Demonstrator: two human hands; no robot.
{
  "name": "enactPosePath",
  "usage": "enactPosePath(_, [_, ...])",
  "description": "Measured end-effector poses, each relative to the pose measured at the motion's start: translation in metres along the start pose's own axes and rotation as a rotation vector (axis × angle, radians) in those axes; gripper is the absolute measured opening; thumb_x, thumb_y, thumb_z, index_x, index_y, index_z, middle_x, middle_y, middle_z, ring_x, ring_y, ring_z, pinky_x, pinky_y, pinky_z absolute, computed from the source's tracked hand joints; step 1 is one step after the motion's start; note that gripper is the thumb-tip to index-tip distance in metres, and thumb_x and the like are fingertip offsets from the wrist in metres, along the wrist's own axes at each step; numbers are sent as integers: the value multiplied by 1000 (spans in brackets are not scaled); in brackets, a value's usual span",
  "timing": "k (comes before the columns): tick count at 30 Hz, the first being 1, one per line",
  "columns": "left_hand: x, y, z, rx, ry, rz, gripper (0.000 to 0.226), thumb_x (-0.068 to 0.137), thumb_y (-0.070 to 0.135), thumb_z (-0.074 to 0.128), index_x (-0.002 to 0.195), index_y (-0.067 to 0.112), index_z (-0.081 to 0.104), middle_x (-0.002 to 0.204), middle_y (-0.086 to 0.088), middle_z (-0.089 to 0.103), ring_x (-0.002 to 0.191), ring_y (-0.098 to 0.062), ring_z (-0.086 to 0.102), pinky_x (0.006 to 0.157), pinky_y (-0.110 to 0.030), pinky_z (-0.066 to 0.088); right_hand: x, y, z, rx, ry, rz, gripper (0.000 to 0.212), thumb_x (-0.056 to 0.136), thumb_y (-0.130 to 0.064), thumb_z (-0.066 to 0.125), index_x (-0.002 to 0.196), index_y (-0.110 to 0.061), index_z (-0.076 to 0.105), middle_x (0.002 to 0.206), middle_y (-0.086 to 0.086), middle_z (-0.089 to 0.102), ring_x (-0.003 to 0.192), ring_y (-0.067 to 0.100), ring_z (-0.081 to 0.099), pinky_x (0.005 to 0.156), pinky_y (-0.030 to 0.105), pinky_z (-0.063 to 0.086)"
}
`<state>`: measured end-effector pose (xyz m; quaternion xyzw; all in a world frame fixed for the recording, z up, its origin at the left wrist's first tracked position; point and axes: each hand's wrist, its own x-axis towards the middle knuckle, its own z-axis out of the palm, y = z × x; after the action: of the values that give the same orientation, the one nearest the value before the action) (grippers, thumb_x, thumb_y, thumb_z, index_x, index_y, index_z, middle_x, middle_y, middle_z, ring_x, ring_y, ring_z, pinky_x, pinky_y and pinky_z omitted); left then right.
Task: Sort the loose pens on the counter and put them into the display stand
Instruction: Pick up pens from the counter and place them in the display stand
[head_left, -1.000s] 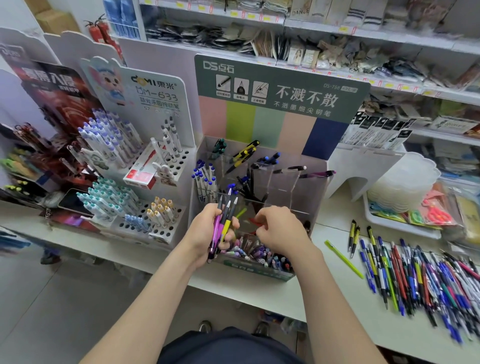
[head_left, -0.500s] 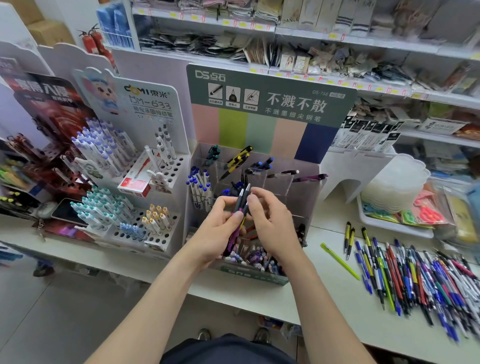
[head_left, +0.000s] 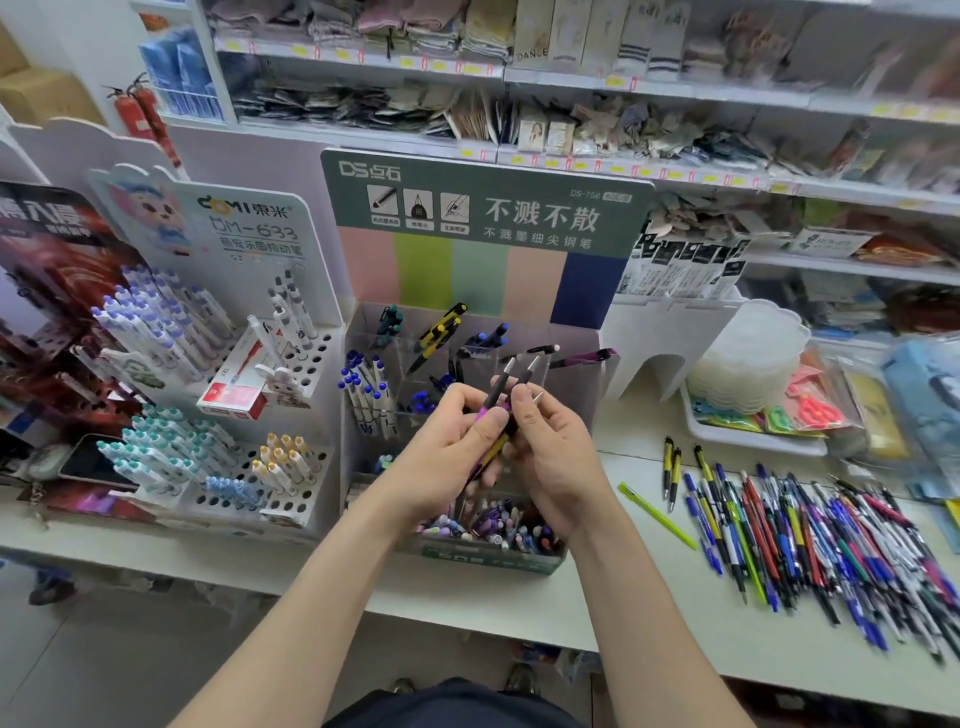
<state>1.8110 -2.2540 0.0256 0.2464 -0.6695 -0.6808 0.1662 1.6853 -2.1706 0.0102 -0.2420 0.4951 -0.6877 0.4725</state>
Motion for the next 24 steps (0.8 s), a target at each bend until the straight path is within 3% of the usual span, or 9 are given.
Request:
enactPosePath(4, [7, -3, -1, -23, -58, -19, 26, 111, 33, 53, 122, 13, 43, 94, -32, 64, 69, -28, 53, 52, -33, 42, -2, -5, -9, -23, 3, 16, 31, 107, -35, 60, 122, -10, 72, 98, 28, 72, 75, 43, 57, 53, 39, 55])
enactPosePath(9, [12, -1, 3, -91, -68, -30, 28, 107, 27, 62, 128, 14, 48, 106, -34, 67, 69, -21, 57, 54, -32, 44, -4, -12, -10, -72, 109, -46, 29, 108, -30, 57, 113, -7, 73, 87, 20, 71, 77, 41, 61, 57, 39, 57])
enactPosePath(13, [17, -1, 3, -72, -89, -43, 32, 105, 29, 66, 131, 21, 50, 96, -14, 72, 63, -16, 52, 53, -26, 41, -1, -16, -8, -57, 220, -107, 30, 110, -32, 54, 107, -12, 76, 94, 15, 72, 81, 32, 61, 66, 40, 54])
enactPosePath(17, [20, -4, 7, 20, -85, -83, 37, 101, 41, 67, 126, 19, 51, 74, 4, 59, 56, -13, 38, 50, -26, 32, 6, -27, -16, 72, 338, -199, 29, 112, -25, 49, 107, -14, 75, 104, 11, 77, 99, 27, 71, 92, 47, 58])
enactPosePath(20, [24, -1, 12, 11, -90, -104, 31, 103, 38, 65, 120, 15, 51, 71, 8, 54, 55, -12, 34, 48, -27, 28, 8, -34, -19, 59, 401, -245, 29, 114, -25, 45, 114, -9, 69, 99, 13, 78, 99, 30, 76, 86, 41, 61])
enactPosePath(24, [33, 12, 21, 269, -68, -52, 28, 102, 51, 64, 115, 28, 58, 76, 13, 65, 62, -8, 51, 62, -28, 43, 15, -49, -26, 102, 510, -365, 29, 115, -28, 40, 115, -10, 62, 95, 17, 78, 94, 28, 78, 79, 35, 60])
